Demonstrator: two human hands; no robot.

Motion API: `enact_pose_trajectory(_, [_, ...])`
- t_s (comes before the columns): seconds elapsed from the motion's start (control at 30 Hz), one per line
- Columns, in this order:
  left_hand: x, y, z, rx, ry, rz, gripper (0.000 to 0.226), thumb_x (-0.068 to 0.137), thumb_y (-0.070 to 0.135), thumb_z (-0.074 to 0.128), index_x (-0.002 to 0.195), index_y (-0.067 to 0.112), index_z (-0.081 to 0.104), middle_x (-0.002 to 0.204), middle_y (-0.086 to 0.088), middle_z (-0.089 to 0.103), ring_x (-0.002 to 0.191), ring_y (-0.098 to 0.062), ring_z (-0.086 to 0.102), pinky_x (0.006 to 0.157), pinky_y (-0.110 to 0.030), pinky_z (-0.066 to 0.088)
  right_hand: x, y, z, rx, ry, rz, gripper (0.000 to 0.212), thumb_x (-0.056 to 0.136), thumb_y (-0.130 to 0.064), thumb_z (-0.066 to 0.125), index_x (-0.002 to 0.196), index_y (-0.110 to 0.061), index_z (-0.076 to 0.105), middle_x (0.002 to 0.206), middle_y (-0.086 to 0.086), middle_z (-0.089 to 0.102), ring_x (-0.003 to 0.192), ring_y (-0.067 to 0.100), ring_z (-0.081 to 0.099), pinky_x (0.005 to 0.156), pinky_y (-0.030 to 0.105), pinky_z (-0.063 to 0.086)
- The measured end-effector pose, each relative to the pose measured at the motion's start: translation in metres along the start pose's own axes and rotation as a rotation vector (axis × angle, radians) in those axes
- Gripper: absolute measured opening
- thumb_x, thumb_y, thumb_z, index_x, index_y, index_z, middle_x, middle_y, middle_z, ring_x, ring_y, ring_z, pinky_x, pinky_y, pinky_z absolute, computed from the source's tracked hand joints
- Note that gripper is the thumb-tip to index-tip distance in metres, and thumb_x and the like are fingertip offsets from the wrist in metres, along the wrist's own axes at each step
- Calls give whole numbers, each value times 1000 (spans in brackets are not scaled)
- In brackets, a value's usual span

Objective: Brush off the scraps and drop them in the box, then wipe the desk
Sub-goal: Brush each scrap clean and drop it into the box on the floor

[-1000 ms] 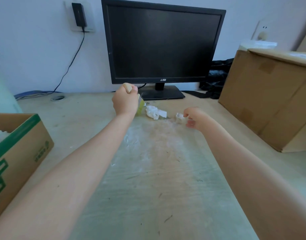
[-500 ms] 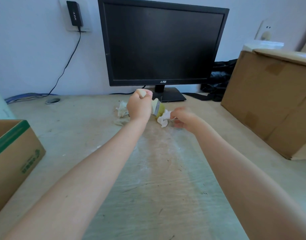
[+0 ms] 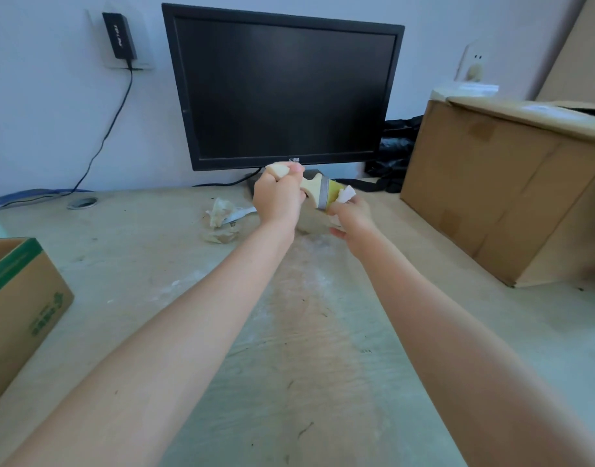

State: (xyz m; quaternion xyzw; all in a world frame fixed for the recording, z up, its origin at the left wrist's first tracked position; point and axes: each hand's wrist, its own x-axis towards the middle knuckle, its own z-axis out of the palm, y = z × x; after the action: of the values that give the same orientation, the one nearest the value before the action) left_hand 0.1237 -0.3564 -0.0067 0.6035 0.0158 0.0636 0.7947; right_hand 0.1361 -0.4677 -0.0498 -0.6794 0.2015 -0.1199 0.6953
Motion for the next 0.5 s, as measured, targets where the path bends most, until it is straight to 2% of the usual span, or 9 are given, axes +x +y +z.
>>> enact_pose_trajectory(0.07, [-12,1,4,-34,-14,-27,12,91,13,55,98,10,64,95,-5,61,91,-20,61,65,-17,53,-9,-2,-13,-6,25,15,56,86,-5,52,139,-16,37,135,3,44,103,17,42,86,33,47])
enact_pose_trajectory(0.23, [-51,1,13,-89,-83,-83,13,91,9,53,99,9,63,94,-5,60,90,-20,60,66,-17,53,-44,0,-57,-24,75,40,52,85,-5,52,135,-16,42,109,0,47,99,18,45,79,31,48])
enact_pose_trajectory(0.33, [-85,-4,20,-74,-140,-110,12,92,10,52,98,10,62,99,-5,61,93,-20,61,66,-17,53,-75,5,-87,-18,133,45,49,86,-4,51,133,-13,42,85,-4,46,90,17,47,78,31,48])
enact_pose_trajectory(0.4, [-108,-7,25,-70,-166,-110,8,92,11,53,91,13,60,94,-2,61,91,-20,61,66,-17,53,-98,9,-105,-14,162,42,49,86,-3,51,133,-12,42,85,-3,45,91,18,47,75,31,49])
enact_pose_trajectory(0.5, [-135,-13,29,-51,-203,-100,14,92,15,55,101,7,63,91,-2,61,86,-18,61,68,-18,54,-129,15,-127,7,189,58,42,83,1,51,122,-12,46,96,2,47,99,22,46,73,31,49])
